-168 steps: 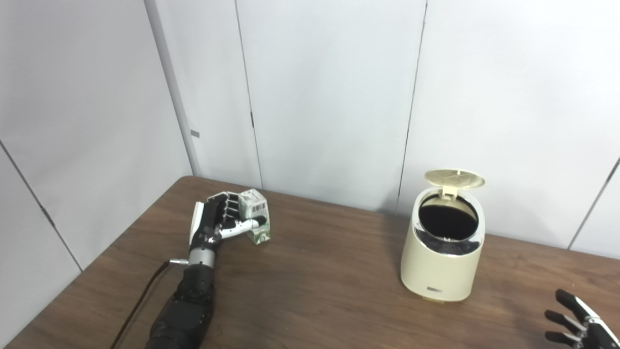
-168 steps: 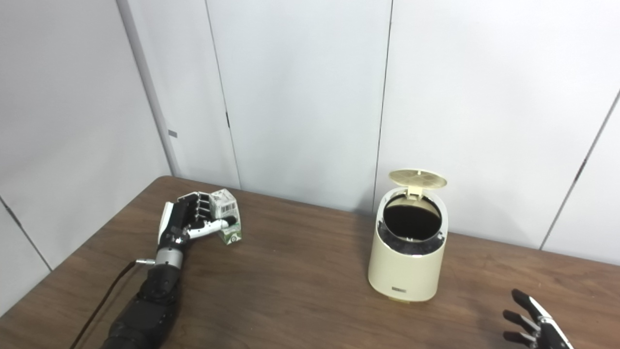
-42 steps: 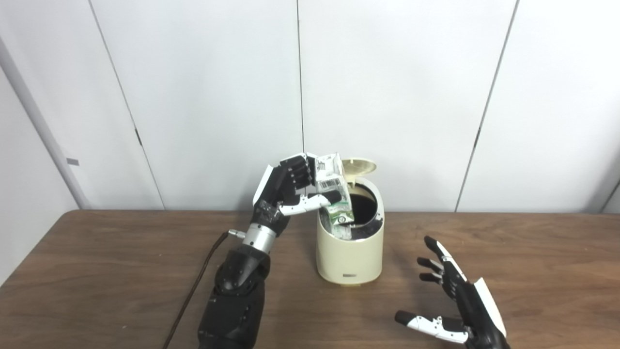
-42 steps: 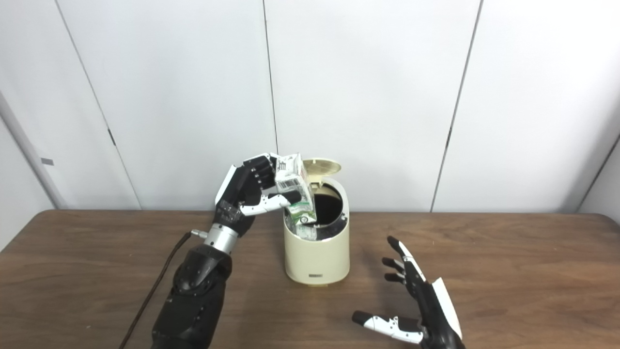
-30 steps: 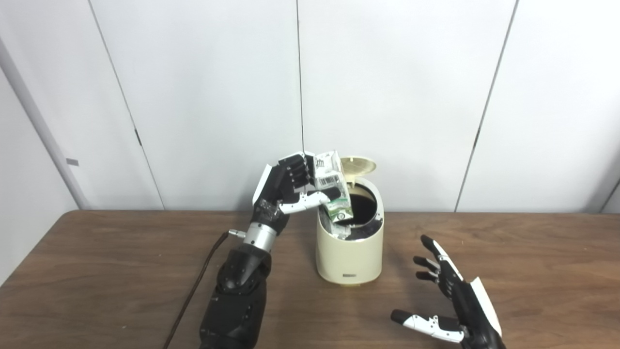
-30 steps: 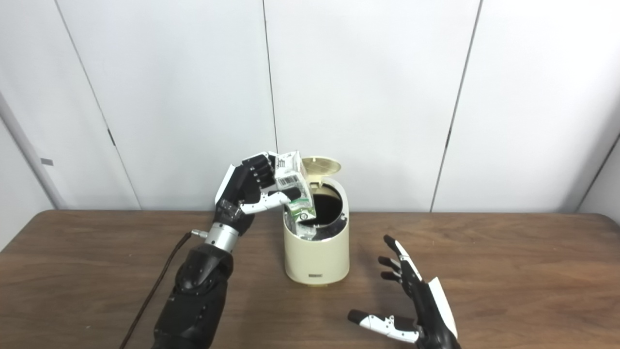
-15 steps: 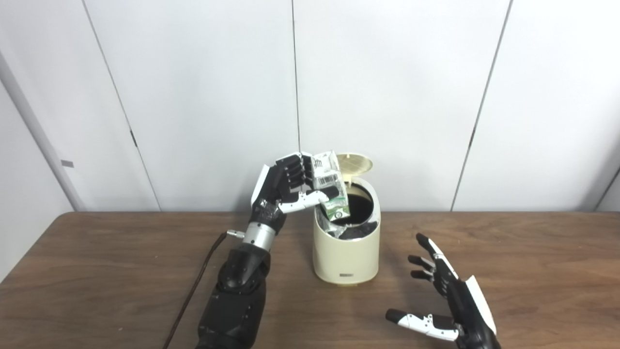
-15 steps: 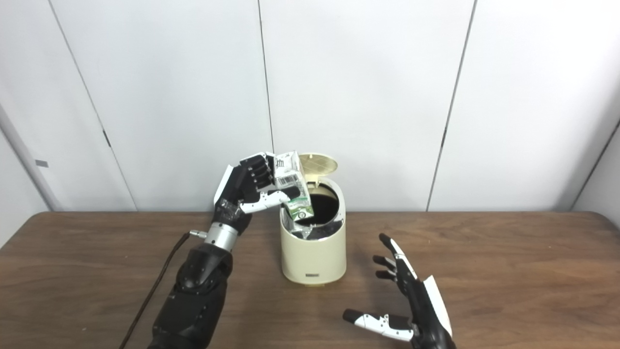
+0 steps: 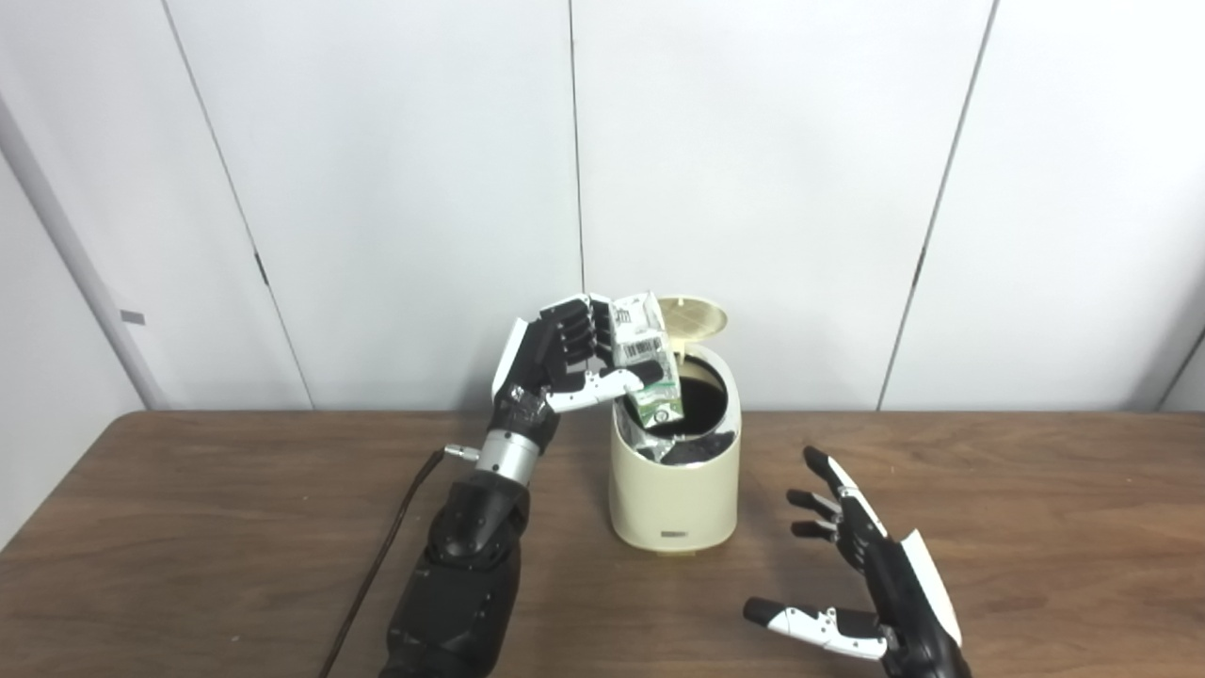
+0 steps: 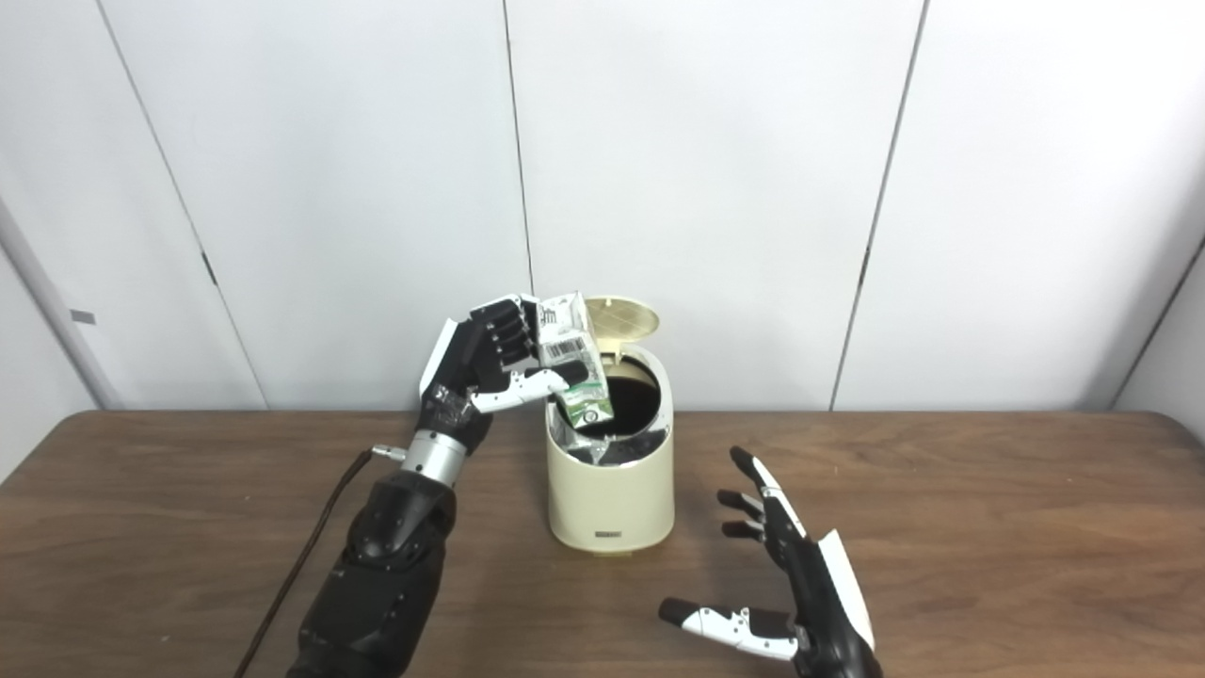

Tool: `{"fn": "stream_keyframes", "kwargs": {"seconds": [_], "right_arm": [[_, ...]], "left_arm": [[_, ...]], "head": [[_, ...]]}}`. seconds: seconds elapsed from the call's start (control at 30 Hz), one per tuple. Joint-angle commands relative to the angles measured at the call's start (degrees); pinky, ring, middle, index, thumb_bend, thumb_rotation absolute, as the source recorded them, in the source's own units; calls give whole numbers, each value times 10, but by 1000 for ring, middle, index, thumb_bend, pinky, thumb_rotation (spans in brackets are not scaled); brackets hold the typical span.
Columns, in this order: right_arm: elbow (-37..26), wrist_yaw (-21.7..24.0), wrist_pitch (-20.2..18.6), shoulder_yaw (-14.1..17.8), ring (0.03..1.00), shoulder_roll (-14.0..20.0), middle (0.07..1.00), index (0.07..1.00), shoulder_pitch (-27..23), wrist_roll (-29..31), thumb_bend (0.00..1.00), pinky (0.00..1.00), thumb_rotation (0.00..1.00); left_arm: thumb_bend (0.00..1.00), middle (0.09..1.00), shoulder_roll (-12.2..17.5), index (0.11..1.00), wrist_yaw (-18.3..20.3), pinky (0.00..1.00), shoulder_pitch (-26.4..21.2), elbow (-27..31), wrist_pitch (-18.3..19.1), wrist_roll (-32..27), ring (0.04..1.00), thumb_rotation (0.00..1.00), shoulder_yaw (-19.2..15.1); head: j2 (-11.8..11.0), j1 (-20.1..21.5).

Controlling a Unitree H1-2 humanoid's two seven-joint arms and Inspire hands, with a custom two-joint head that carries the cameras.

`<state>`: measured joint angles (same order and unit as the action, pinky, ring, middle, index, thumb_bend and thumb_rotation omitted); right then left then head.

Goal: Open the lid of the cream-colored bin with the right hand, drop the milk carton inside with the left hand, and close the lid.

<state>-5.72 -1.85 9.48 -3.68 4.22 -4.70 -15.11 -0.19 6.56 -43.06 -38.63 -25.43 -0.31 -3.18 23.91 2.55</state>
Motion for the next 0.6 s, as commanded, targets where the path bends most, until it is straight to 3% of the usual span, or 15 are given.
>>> {"fn": "stream_keyframes", "kwargs": {"seconds": [0.0,0.37,0.47,0.57], "right_arm": [[-14,-4,18,1,826,-1,948,926,-13,4,797,726,292],[-17,-1,17,2,833,-1,952,924,-12,13,799,747,285],[-19,-1,15,1,834,0,952,924,-12,12,795,753,282],[-19,-1,18,0,833,0,954,926,-12,13,788,751,274]], "left_arm": [[479,488,-3,503,-1,391,-26,16,-15,0,461,0,8],[479,490,-4,512,-13,381,-18,20,-15,2,459,0,23],[479,492,4,515,-39,381,-18,18,-15,18,458,0,41],[479,501,22,514,-86,374,-20,15,-15,43,462,0,84]], "head": [[1,0],[5,-1],[6,-1],[6,-2]]}}
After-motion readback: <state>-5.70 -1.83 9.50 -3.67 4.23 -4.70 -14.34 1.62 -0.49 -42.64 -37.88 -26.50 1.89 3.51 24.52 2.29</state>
